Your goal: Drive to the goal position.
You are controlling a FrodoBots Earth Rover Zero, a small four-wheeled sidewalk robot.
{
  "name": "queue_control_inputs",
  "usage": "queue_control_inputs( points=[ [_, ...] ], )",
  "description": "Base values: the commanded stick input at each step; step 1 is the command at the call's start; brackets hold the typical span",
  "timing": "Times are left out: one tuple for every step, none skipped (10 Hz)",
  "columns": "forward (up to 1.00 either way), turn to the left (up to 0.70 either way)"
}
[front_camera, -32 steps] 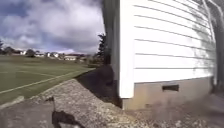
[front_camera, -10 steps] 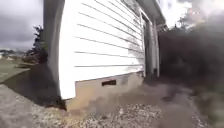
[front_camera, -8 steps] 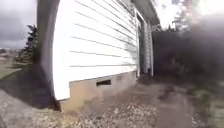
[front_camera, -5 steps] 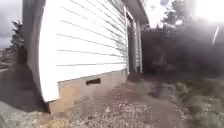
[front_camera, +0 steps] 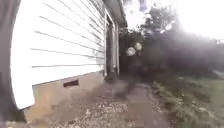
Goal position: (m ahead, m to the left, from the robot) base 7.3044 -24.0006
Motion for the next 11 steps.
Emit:
queue_control_inputs(
  points=[
    [0.00,-0.70],
    [0.00,-0.70],
    [0.00,-0.70],
    [0.00,-0.70],
    [0.00,-0.70],
    [0.00,-0.70],
    [0.00,-0.70],
    [0.00,-0.70],
    [0.00,-0.70],
    [0.00,-0.70],
    [0.00,-0.70]
  ],
)
